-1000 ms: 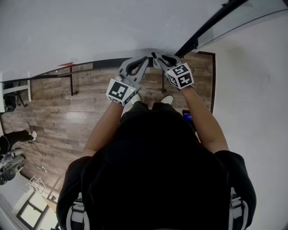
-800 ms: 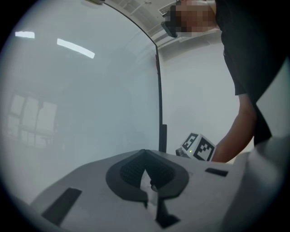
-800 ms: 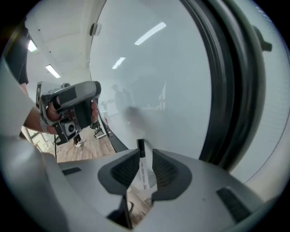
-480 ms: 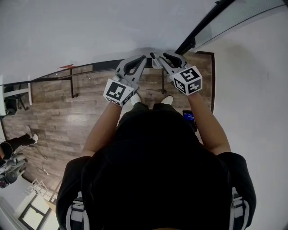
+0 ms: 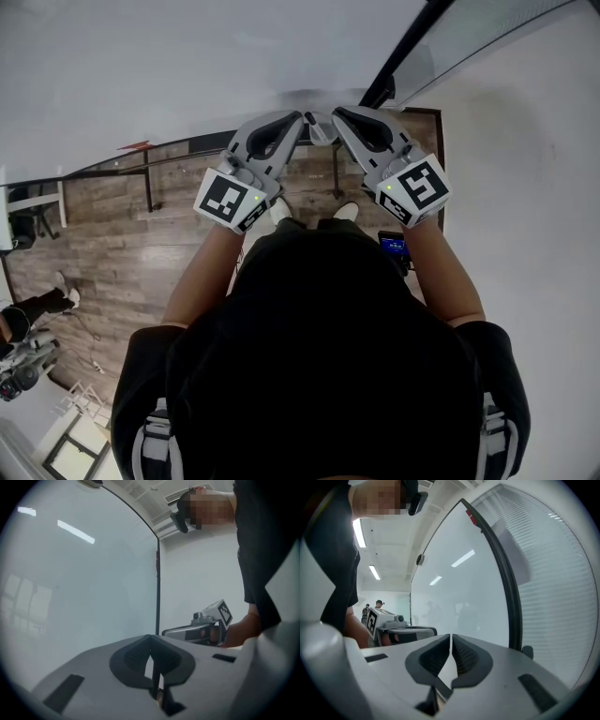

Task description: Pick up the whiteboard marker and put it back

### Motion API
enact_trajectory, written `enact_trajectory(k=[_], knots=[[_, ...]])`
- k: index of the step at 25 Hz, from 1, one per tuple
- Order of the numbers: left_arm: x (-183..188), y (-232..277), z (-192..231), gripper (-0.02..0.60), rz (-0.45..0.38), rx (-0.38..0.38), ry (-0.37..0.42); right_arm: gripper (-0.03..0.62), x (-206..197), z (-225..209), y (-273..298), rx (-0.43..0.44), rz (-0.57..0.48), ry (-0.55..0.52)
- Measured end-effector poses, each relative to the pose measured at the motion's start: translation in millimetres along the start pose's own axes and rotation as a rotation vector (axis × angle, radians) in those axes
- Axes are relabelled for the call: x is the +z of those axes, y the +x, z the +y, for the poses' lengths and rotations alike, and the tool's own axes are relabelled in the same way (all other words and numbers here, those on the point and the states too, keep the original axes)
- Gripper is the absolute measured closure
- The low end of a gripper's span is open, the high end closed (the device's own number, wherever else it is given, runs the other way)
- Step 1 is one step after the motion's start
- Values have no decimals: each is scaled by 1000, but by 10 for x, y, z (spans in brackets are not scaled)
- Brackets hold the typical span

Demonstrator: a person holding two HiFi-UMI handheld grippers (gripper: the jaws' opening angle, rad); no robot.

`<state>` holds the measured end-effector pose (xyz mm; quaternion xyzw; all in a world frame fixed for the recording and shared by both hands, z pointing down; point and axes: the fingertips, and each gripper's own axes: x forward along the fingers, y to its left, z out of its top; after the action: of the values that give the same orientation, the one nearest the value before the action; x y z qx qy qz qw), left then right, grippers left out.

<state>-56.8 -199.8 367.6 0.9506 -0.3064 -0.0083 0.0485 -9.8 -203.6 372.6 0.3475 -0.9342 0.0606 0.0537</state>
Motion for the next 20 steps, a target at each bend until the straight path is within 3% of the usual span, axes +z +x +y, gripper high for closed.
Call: enact_trajectory(k=[8,20], knots=[[264,-80,-234,578,-34,-44,14,592,472,259,-325,15,-93,-67],[193,-118,-316,578,-49,-5,81,593,117,146,-462,-84,-72,-59]])
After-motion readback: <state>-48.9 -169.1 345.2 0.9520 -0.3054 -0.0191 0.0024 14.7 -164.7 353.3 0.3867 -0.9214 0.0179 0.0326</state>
